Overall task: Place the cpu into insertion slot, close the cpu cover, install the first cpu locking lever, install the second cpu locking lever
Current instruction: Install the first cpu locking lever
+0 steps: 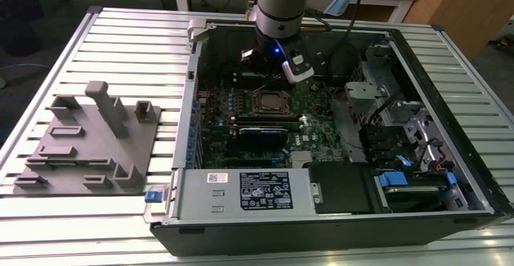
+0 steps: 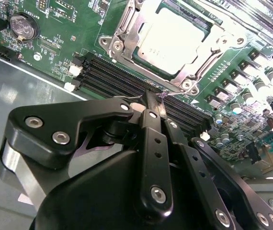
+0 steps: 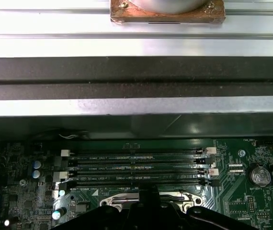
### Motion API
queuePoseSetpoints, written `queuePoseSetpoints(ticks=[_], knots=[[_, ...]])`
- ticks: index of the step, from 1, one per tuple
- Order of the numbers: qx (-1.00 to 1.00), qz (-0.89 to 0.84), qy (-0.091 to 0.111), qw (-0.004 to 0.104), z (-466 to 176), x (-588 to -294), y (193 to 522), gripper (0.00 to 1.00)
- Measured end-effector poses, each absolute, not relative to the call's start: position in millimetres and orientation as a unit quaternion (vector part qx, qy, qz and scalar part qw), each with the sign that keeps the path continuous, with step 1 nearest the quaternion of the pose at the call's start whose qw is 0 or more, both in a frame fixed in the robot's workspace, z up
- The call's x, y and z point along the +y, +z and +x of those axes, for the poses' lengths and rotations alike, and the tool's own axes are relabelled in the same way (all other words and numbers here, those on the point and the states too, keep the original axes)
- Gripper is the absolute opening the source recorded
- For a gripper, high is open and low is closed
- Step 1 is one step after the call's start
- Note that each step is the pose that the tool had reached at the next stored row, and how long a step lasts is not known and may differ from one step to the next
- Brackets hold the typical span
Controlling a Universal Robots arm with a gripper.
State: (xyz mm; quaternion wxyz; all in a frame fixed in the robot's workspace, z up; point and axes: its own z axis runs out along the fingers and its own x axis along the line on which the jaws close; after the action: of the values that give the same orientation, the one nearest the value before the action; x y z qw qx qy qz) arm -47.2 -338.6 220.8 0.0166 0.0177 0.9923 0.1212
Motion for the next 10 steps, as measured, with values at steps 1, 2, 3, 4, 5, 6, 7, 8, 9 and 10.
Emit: queuePoseSetpoints(ticks=[1, 2, 3, 4, 5, 6, 7, 8, 9, 10], knots=[[0.992, 0.018, 0.121, 0.017, -47.1, -338.5, 220.7, 0.10], [0.992, 0.018, 0.121, 0.017, -47.1, -338.5, 220.7, 0.10], [0.992, 0.018, 0.121, 0.017, -47.1, -338.5, 220.6, 0.10], [0.992, 0.018, 0.121, 0.017, -47.1, -338.4, 220.4, 0.10], [0.992, 0.018, 0.121, 0.017, -47.1, -338.4, 219.9, 0.10], [0.992, 0.018, 0.121, 0.017, -47.1, -338.4, 219.3, 0.10], [0.992, 0.018, 0.121, 0.017, -47.1, -338.5, 218.8, 0.10], [0.992, 0.018, 0.121, 0.017, -47.1, -338.4, 218.3, 0.10], [0.992, 0.018, 0.121, 0.017, -47.1, -338.5, 218.0, 0.10], [0.992, 0.018, 0.121, 0.017, -47.1, -338.5, 218.0, 0.10]])
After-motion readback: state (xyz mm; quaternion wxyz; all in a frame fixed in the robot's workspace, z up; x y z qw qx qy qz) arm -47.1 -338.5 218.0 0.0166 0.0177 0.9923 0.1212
